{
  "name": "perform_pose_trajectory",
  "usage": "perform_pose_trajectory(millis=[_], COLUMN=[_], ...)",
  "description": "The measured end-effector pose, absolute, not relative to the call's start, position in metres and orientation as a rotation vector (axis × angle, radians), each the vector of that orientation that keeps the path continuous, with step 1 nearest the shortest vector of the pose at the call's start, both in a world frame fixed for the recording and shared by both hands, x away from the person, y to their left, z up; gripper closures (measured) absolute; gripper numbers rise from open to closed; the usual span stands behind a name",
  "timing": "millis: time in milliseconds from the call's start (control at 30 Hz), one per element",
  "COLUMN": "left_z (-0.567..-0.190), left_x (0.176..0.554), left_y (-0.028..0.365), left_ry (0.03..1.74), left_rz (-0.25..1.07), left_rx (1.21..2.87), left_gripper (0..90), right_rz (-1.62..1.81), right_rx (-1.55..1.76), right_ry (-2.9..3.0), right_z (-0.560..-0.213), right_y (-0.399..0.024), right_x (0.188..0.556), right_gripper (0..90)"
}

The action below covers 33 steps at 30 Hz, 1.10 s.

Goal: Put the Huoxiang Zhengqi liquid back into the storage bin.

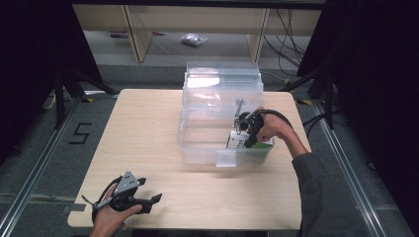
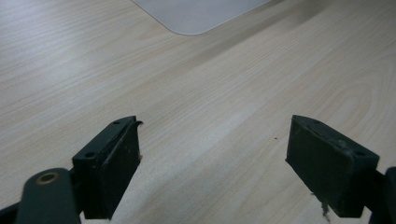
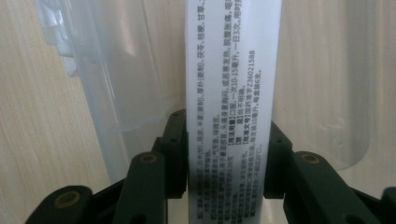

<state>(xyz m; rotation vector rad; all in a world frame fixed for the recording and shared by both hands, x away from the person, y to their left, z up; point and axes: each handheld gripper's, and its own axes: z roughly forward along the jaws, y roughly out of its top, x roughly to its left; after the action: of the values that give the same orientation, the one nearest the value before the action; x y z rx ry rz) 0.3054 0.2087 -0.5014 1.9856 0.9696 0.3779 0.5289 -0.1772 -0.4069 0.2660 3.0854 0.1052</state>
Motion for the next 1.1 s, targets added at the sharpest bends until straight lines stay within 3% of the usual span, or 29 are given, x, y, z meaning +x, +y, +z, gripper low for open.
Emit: perform_pose_trajectory(millis=[400,633,1100], left_z=[-0.502,-0.502,-0.501], left_x=[0.306,0.306,0.306], left_y=[0.209,0.209,0.209], left_ry=[0.966,0.975,0.989], left_rz=[0.373,0.367,0.378], left_rx=[1.989,1.978,1.989], left_gripper=[16.7,16.7,16.7], right_rz=[0.252,0.497,0.786], right_rx=[0.421,0.632,0.905], right_ry=[3.036,2.907,2.698], right_z=[-0.376,-0.351,-0.344], right_y=[-0.190,-0.210,-0.221], right_x=[0.521,0.509,0.474], right_gripper=[54.3,40.9,28.4])
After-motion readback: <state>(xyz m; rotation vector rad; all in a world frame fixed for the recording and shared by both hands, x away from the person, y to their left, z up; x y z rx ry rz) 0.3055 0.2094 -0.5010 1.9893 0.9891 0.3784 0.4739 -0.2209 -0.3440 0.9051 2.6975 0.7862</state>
